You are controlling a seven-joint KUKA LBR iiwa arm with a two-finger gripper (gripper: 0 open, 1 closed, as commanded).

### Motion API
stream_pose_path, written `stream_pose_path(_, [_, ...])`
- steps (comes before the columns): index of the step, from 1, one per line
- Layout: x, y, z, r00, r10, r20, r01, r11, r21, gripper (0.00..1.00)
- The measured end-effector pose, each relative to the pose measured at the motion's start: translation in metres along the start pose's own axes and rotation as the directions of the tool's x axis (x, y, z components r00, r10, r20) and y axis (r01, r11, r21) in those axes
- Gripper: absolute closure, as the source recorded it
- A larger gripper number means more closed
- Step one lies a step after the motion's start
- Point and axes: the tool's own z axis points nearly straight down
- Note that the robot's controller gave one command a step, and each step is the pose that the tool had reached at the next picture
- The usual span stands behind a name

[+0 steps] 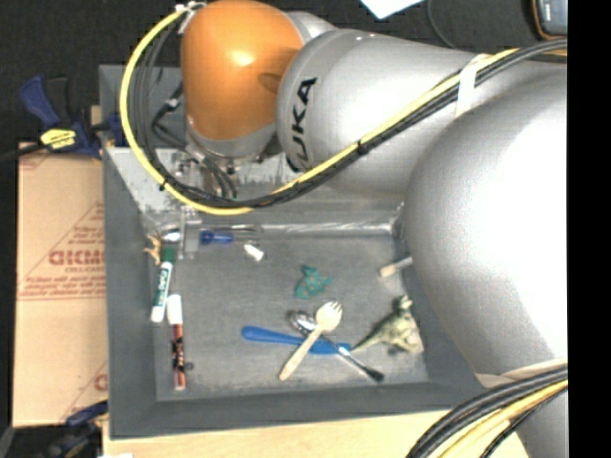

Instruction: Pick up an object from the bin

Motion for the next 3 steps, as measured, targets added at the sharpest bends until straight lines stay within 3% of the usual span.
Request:
stream_pose_path(1, [-0.002, -0.001, -0.006, 1.000, 0.005, 0.009, -0.005, 1.000, -0.002, 0.00])
stream_pose_path(2, [-0.011, -0.003, 0.113, 0.896, -0.445, 0.011, 0.445, 0.896, 0.003, 0.00])
stream_pose_path(3, [-0.012, -0.086, 0.147, 1.000, 0.018, 0.010, -0.018, 1.000, -0.003, 0.00])
